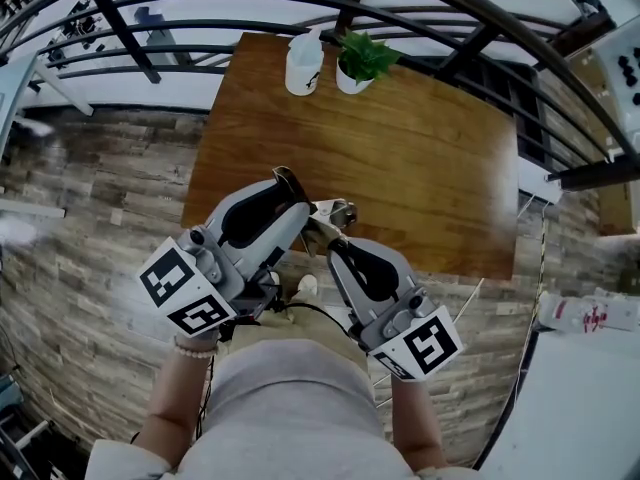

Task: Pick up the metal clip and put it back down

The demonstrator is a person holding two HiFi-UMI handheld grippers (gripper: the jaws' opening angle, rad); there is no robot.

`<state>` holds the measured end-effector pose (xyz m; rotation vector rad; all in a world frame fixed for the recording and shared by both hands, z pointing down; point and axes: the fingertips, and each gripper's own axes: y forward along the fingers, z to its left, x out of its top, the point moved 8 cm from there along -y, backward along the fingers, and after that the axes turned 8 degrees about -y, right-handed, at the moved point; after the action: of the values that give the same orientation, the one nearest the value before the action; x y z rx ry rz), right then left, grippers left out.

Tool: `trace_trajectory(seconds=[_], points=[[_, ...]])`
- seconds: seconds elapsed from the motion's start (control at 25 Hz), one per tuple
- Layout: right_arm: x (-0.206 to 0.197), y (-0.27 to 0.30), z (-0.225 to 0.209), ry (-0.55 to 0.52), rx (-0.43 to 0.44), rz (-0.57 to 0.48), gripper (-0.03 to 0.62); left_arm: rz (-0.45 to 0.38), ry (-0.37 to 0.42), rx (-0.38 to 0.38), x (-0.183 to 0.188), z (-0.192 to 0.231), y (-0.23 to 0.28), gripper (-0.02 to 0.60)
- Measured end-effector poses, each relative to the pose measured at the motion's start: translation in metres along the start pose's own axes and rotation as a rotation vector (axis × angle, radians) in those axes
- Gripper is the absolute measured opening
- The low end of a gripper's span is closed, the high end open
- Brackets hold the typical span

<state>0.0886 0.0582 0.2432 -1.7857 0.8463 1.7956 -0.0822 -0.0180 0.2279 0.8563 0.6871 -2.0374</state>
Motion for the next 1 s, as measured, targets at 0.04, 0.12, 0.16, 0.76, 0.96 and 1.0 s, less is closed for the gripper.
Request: trace_trajectory(seconds=[0.04,0.12,0.16,0.76,0.96,1.0], points=[[0.0,0.0,0.0,0.001,0.0,0.0,0.054,0.001,0.0,0.001,0.0,0.0,0.0,0.109],[0.0,0.0,0.0,0.002,-0.001,0.003,0.054,0.002,0.0,0.004,0.0,0.0,0.0,0.109],[-0.001,0.0,0.0,0.003,-0.002,0.004,0.054,0.002,0.0,0.005,-0.001,0.0,0.0,0.109],[-0.02,-0.002,-0.004,0.048,-0.026,0.045,0.054,0.044,-0.05,0.048,-0.02,0.013,0.002,0.109],[-0.034,0.0,-0.01,0.074,-0.038,0.067,0.054,0.072,-0.067,0.064,-0.03,0.025,0.007,0.109],[-0.036,0.001,-0.012,0.079,-0.042,0.072,0.054,0.078,-0.071,0.067,-0.032,0.028,0.009,0.109]])
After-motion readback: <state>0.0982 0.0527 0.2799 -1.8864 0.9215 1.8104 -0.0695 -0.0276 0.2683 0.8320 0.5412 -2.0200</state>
